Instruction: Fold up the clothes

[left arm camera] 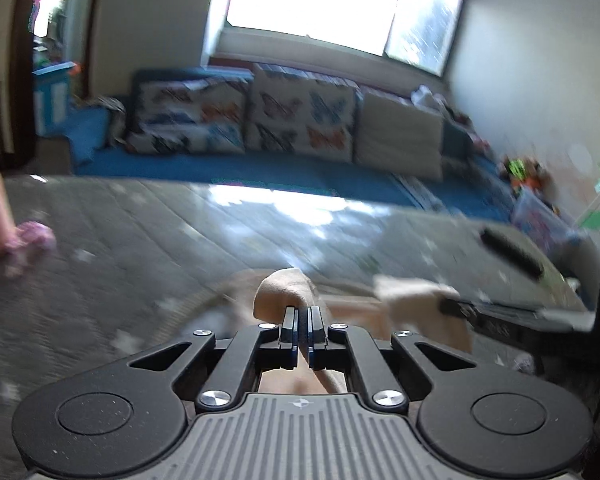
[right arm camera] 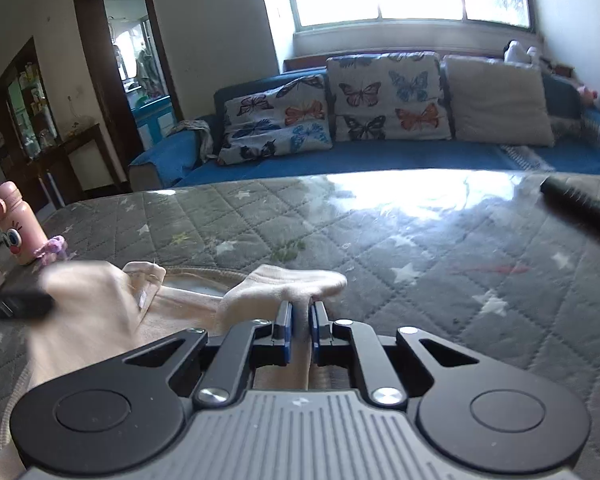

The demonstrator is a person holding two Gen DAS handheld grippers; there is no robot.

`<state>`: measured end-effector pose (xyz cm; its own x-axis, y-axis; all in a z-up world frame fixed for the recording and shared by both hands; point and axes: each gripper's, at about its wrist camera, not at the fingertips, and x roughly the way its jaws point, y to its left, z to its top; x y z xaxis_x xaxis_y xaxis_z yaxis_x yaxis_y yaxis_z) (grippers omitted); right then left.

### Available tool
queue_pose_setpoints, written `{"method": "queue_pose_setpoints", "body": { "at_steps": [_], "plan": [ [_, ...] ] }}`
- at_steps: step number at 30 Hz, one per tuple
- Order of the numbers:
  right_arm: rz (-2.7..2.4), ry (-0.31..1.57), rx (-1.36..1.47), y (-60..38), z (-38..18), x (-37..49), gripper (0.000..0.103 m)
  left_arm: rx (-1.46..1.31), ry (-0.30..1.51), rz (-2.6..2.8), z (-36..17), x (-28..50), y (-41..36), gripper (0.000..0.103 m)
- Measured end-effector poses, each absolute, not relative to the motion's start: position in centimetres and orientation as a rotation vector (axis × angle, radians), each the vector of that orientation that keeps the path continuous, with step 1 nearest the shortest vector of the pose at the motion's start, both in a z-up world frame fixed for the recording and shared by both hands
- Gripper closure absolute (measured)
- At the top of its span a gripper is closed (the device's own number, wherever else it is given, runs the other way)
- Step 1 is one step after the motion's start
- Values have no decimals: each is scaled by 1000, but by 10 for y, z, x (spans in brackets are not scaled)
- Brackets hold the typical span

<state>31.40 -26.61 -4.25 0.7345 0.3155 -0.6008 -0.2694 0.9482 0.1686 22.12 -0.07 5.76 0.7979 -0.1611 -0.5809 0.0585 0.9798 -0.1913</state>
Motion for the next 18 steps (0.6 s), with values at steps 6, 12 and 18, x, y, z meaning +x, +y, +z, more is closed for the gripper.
{"method": "queue_pose_setpoints", "body": {
  "at_steps": [6, 12, 18],
  "plan": [
    [333, 719, 101, -266, -46, 321, 90, -203, 550, 40, 82, 183, 66, 98],
    [344, 754, 228, -275, -59, 339, 86, -252, 560, 193, 73, 151, 136, 98],
    [345, 743, 283, -281, -60, 351, 86, -314, 653, 318, 34, 129, 185, 99]
  ]
}}
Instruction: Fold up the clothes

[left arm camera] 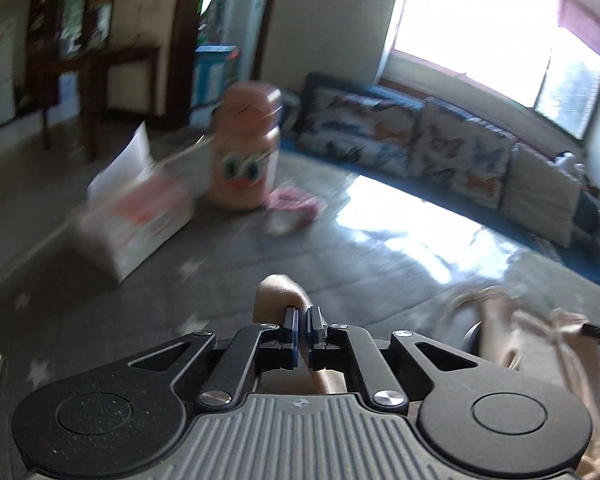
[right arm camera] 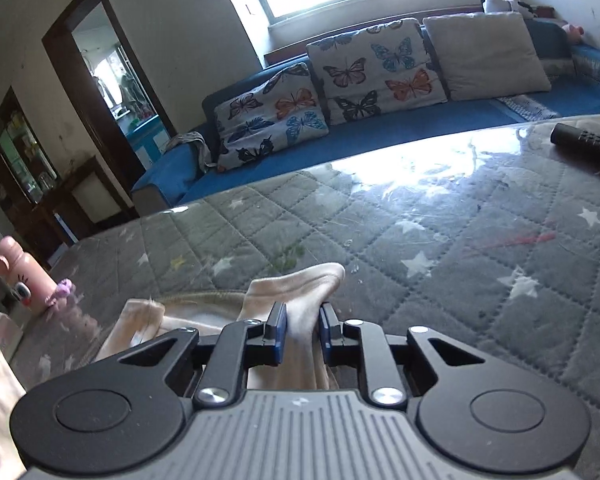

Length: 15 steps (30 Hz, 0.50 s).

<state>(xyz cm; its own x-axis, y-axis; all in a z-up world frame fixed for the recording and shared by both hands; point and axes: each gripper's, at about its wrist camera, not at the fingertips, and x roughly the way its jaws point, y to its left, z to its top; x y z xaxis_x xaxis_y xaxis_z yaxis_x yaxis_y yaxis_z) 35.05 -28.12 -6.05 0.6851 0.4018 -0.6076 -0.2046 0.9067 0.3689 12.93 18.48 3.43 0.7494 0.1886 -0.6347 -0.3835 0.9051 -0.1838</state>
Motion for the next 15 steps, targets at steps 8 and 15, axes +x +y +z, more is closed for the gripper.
{"method": "queue_pose_setpoints", "body": {
  "at_steps": [8, 15],
  "plan": [
    [303, 686, 226, -277, -43, 338, 100, -309, 690, 405, 11, 108, 203, 99],
    [214, 595, 129, -295, -2, 300, 101, -309, 677, 433, 11, 89, 211, 99]
  ]
}}
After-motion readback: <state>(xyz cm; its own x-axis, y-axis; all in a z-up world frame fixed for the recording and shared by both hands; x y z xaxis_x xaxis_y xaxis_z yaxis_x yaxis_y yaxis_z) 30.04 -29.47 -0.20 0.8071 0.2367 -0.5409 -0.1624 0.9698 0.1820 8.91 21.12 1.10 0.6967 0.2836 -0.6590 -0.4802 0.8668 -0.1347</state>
